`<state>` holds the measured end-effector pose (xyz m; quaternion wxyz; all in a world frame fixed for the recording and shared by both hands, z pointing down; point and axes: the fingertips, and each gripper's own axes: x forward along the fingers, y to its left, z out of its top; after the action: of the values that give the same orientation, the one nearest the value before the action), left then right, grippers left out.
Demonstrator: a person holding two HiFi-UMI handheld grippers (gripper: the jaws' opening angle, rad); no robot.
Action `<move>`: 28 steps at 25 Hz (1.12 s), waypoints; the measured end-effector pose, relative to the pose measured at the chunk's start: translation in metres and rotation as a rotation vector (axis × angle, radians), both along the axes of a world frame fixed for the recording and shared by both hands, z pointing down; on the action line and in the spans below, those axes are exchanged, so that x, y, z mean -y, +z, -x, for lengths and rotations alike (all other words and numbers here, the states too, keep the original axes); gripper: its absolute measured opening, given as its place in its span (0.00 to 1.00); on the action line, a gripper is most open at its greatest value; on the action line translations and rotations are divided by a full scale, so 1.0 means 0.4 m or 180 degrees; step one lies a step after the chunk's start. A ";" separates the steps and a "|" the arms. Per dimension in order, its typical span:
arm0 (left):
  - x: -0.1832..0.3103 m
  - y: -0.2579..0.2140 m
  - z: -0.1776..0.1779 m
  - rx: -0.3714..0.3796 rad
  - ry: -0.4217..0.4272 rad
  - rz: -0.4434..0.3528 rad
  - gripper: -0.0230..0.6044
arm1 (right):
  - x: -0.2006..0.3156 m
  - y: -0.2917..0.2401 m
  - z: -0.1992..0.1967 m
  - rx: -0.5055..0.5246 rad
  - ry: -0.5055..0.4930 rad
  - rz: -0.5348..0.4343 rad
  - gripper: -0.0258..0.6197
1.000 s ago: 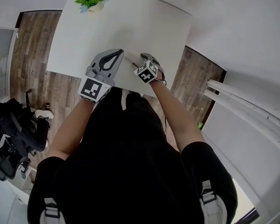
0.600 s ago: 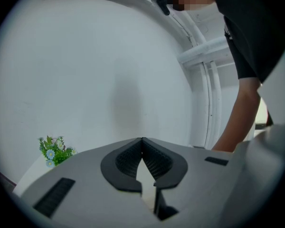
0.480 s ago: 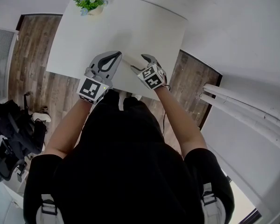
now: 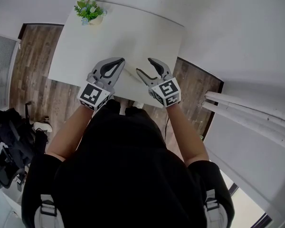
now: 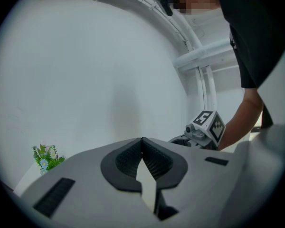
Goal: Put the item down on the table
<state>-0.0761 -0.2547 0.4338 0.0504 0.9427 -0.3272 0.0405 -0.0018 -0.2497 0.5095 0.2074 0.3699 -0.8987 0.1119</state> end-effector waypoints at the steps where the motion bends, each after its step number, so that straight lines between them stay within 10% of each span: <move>1: -0.003 -0.011 -0.007 -0.0034 0.0028 0.0006 0.03 | -0.006 -0.036 -0.004 0.0107 0.0025 -0.0081 0.43; 14: -0.049 -0.129 -0.068 -0.0218 0.0274 -0.0120 0.03 | -0.080 -0.343 -0.019 0.1001 0.0167 -0.0722 0.16; 28: -0.042 -0.204 -0.110 -0.0265 0.0384 -0.0262 0.03 | -0.075 -0.402 -0.045 0.0960 0.0252 -0.0952 0.04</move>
<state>-0.0320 -0.2381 0.3522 0.0227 0.9629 -0.2688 -0.0092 0.0162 -0.2197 0.3486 0.0089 0.4106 -0.9109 0.0394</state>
